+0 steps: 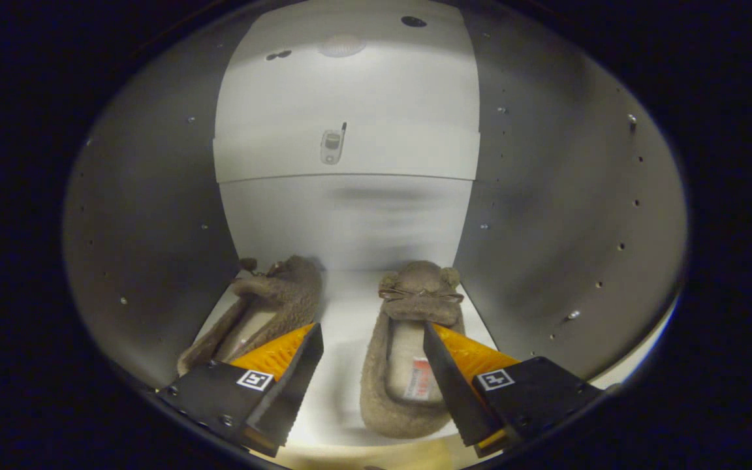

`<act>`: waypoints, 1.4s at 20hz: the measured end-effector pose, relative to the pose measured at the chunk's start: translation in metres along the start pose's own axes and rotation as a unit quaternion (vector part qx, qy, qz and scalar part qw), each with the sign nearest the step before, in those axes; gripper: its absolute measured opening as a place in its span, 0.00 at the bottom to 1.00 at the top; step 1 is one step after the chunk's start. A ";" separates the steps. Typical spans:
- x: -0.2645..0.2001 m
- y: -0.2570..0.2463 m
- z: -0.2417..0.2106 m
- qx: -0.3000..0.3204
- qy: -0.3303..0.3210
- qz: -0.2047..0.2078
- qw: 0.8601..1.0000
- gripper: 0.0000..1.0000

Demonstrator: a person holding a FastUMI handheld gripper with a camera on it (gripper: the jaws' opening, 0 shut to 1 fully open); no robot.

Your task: Open the shoe cabinet door, grab the shoes and put them into the shoe cabinet, then close the shoe cabinet door.

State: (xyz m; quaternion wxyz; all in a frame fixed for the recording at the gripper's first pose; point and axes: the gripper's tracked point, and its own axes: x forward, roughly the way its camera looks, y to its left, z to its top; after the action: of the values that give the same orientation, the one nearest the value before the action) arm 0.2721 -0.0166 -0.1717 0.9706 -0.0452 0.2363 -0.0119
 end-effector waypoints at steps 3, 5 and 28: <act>-0.037 0.001 0.015 0.005 -0.036 0.000 0.999 0.97; -0.069 0.003 0.022 0.006 -0.059 -0.001 0.998 0.97; -0.463 -0.137 -0.063 0.109 -0.191 -0.153 0.963 0.97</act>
State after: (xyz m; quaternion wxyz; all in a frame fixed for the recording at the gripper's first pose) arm -0.1680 -0.1379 -0.0024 0.9833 0.0239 0.0340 -0.1772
